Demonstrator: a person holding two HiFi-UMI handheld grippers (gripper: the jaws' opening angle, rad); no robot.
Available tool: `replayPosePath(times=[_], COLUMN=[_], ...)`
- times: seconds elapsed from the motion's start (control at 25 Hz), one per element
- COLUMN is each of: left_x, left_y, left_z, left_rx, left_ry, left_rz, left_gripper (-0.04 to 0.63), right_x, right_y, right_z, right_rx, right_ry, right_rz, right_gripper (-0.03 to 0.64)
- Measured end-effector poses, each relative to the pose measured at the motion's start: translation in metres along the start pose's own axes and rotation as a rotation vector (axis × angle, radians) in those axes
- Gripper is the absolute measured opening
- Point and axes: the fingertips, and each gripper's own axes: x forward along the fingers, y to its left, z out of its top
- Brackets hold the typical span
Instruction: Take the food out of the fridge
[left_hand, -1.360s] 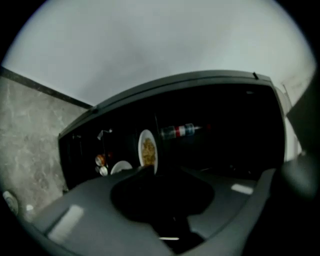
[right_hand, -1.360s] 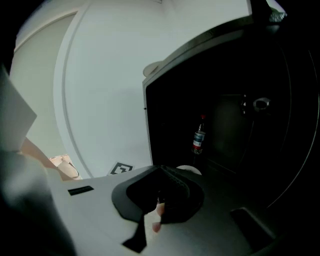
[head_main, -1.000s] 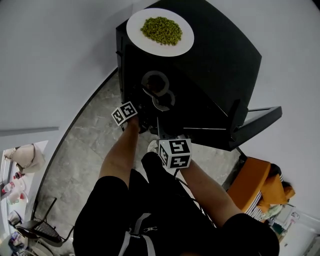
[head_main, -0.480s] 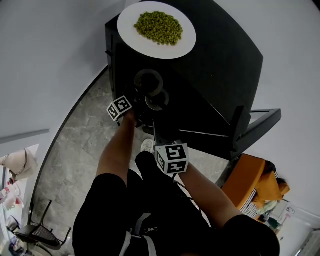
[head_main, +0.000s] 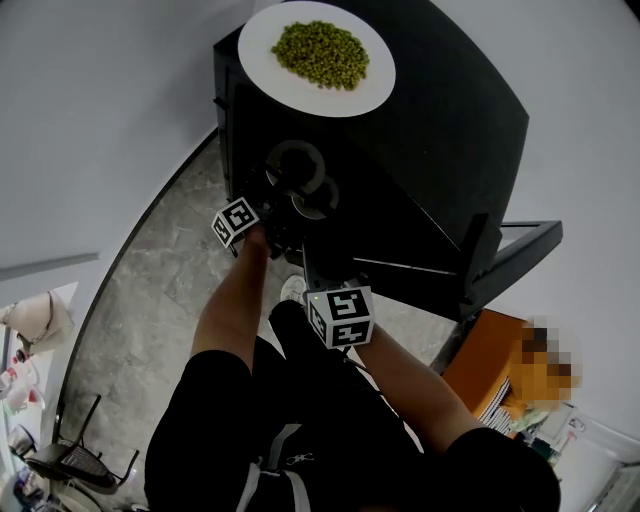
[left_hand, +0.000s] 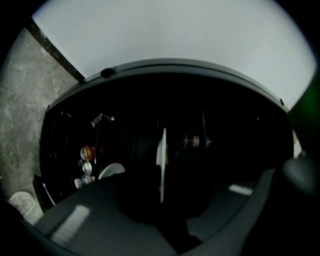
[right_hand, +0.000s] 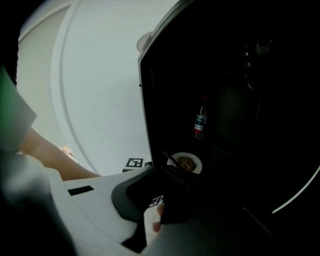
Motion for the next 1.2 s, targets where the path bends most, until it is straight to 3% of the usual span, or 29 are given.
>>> replayPosePath(times=[0.28, 0.72, 1.04, 1.2], left_x=[-0.033, -0.139, -0.210, -0.239], left_y=[-0.006, -0.002, -0.072, -0.124], left_z=[-0.002, -0.011, -0.006, -0.011], left_rx=[-0.029, -0.025, -0.017, 0.006], left_ry=[-0.027, -0.078, -0.108, -0.069], left_rz=[-0.033, 0.063, 0.086, 0.109], left_gripper=[0.023, 0.018, 0.017, 0.018], right_x=[-0.003, -0.005, -0.029, -0.046], right_y=[0.008, 0.029, 0.031, 0.036], right_z=[0.002, 0.014, 0.029, 0.043], right_rx=[0.004, 0.016, -0.007, 0.049], right_ry=[-0.005, -0.014, -0.060, -0.088], right_rz=[0.014, 0.047, 0.019, -0.003], right_gripper=[-0.011, -0.011, -0.009, -0.011])
